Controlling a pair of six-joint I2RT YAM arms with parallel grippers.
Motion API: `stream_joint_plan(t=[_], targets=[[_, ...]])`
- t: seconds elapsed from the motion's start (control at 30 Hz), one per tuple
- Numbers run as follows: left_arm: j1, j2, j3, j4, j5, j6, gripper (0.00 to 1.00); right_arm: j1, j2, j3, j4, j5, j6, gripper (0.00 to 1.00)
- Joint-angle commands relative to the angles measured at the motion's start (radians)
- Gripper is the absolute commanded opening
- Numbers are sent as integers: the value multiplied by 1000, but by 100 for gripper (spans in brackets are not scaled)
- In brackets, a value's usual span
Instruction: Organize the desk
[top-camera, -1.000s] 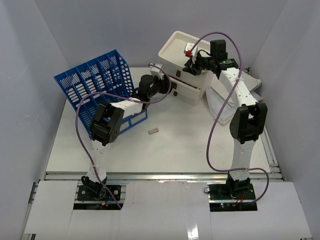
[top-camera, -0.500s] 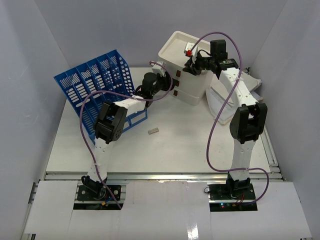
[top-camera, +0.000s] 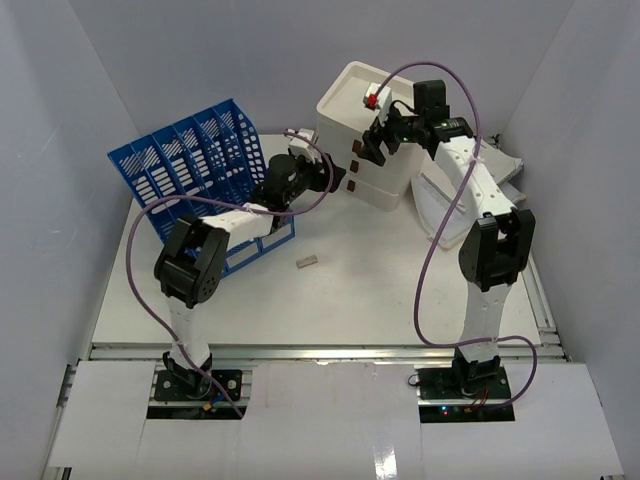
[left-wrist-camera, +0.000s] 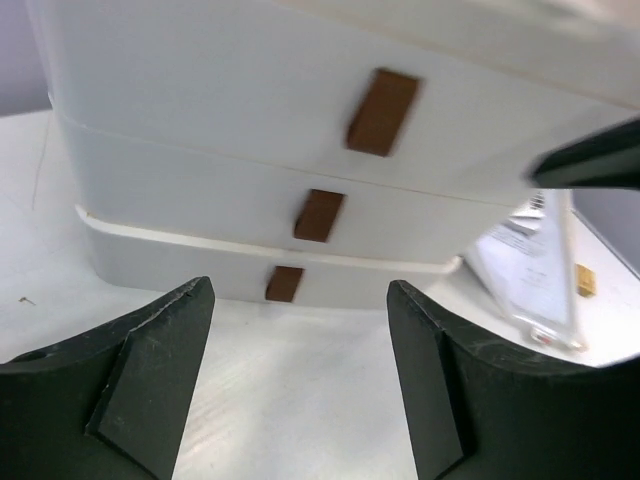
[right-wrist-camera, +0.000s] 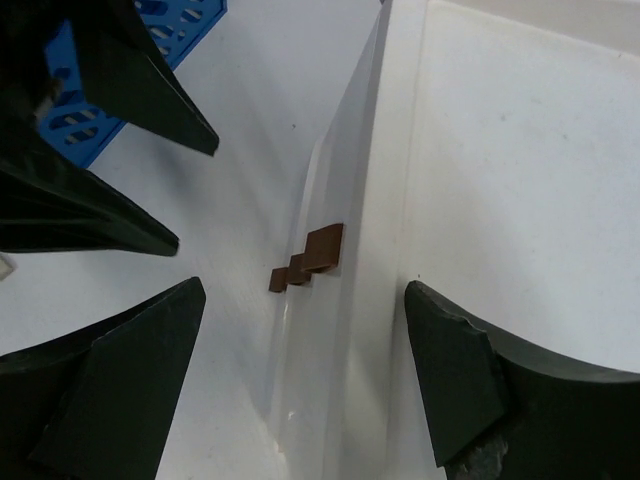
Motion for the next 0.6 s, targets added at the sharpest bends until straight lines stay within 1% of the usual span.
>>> stream_joint_plan(t=[0.0, 0.1, 0.17, 0.23, 0.33, 0.37, 0.43, 0.5, 0.57], targets=[[-1, -162, -104, 17, 102, 49, 82, -4, -175, -111, 70, 81, 116, 92], [0, -181, -162, 18, 146, 29, 89, -4, -281, -228, 117, 83, 125, 94], [-3, -190, -204, 24, 159, 15, 91, -4, -371, -331, 139, 73, 123, 90], [-6, -197, -231, 37, 165, 3, 91, -4, -437, -405, 150, 71, 118, 90], [-8, -195, -258, 53, 165, -10, 91, -5, -563, -562, 175, 81, 113, 90], [-9, -189, -262, 56, 165, -13, 91, -6, -619, -645, 187, 95, 124, 90], [-11, -173, -262, 76, 165, -18, 91, -10, -689, -760, 205, 97, 149, 90], [-12, -135, -252, 86, 164, -15, 91, -17, -759, -847, 200, 46, 150, 90], [-15, -97, -223, 97, 160, -8, 90, -25, -824, -994, 206, -3, 127, 91]])
